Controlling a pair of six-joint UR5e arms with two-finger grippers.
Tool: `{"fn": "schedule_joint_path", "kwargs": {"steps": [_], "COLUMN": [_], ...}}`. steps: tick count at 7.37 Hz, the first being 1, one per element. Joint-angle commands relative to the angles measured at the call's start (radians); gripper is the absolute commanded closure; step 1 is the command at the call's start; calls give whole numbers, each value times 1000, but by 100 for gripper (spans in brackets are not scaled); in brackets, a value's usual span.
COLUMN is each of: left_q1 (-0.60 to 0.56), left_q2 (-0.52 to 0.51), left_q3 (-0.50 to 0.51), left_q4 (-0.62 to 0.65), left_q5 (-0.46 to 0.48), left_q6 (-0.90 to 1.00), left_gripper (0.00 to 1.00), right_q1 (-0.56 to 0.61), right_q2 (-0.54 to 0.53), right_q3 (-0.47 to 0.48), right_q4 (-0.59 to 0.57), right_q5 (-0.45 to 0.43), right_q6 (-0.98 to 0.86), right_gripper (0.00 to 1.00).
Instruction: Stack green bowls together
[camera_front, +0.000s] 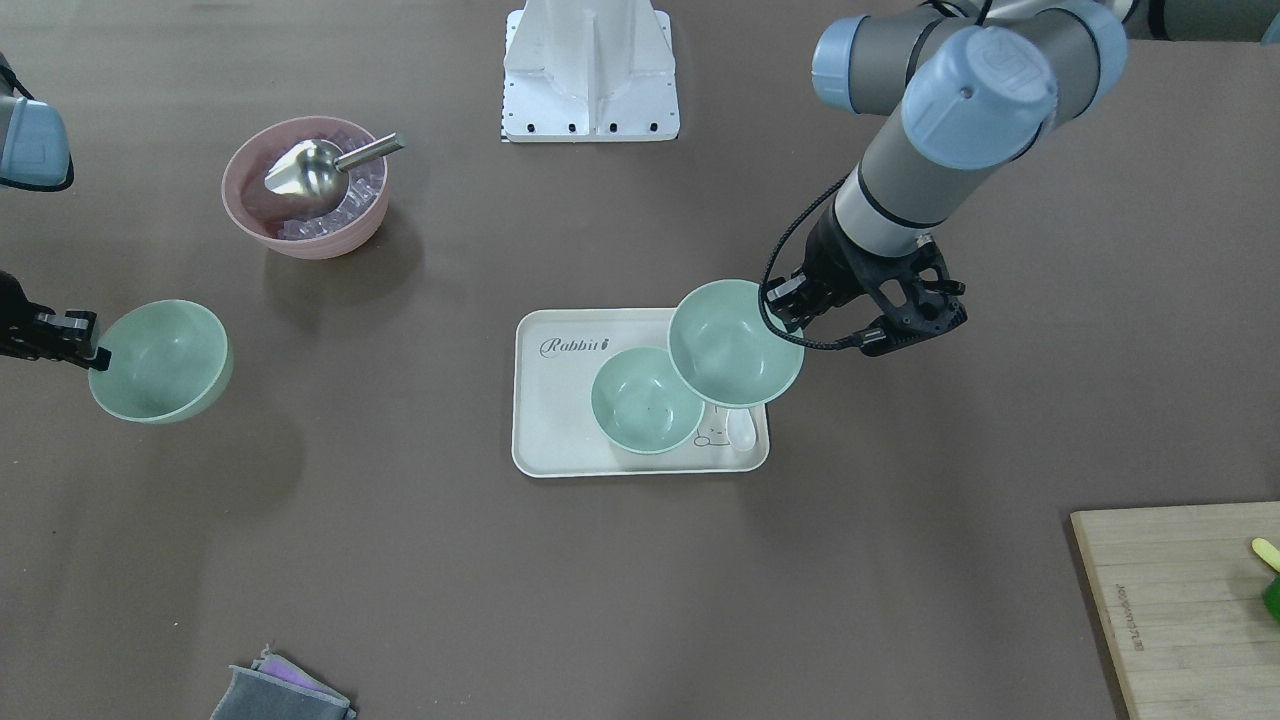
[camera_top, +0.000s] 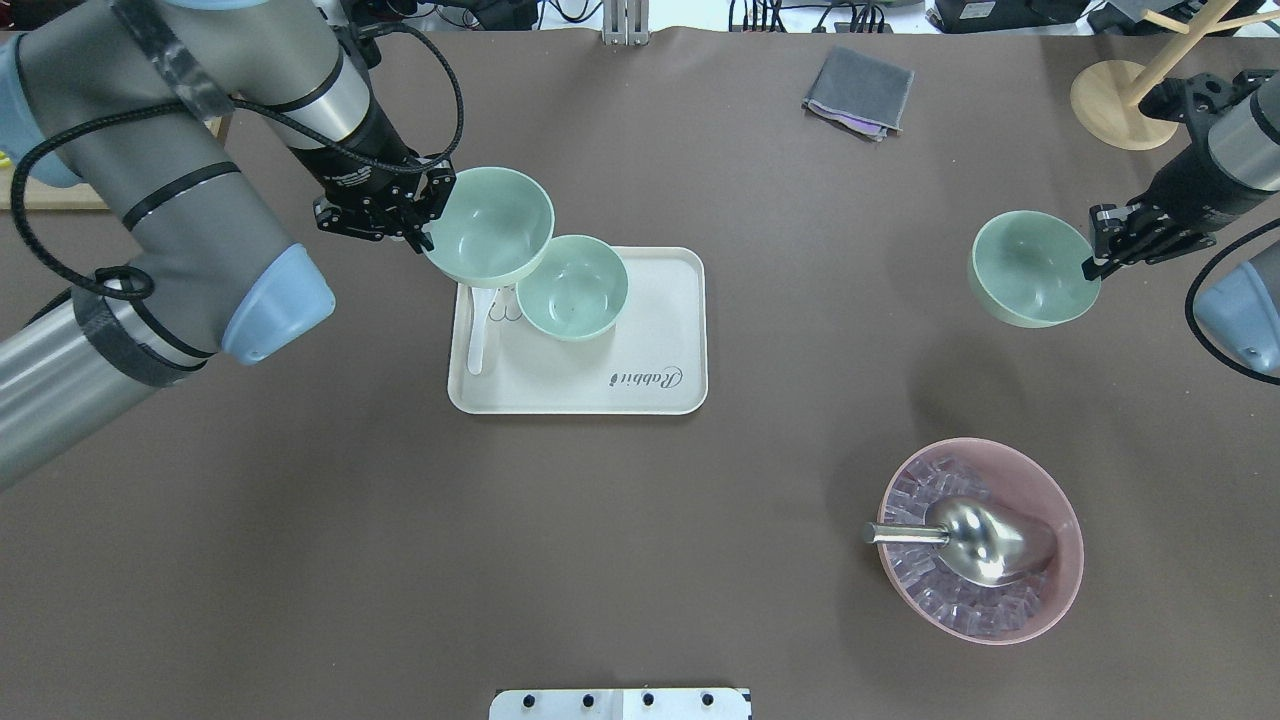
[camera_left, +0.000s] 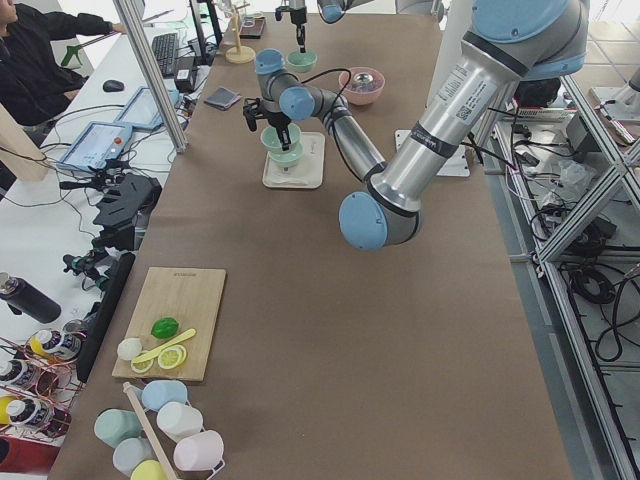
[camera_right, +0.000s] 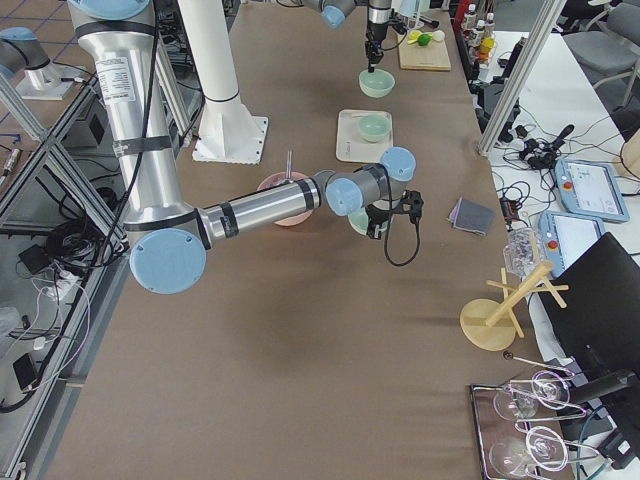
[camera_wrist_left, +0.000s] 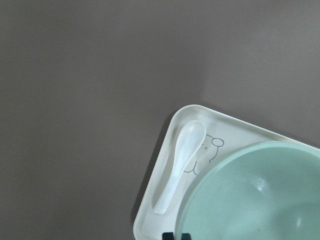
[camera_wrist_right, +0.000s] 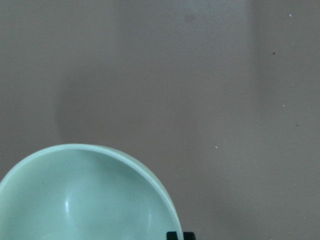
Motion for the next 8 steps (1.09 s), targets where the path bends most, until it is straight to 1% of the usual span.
{"fn": "schedule_joint_path", "kwargs": {"steps": [1, 2, 4, 8], "left_q1": [23, 42, 78, 94], "left_q2": [-74, -74, -74, -86], "left_q3": [120, 148, 164, 210], "left_q4": [-76, -133, -141, -195], "left_q5": [2, 14, 60, 65], "left_q6": [-54, -57, -61, -88], "left_gripper": [100, 100, 100, 100], "right_q1": [-11, -16, -31, -47], "right_q2": [38, 43, 62, 79], "right_q3": [1, 1, -2, -4], "right_q4": [-4, -4, -5, -4], "right_q5": [-1, -4, -4, -7], "right_q6": [53, 53, 55, 55], "right_gripper": [100, 100, 100, 100]}}
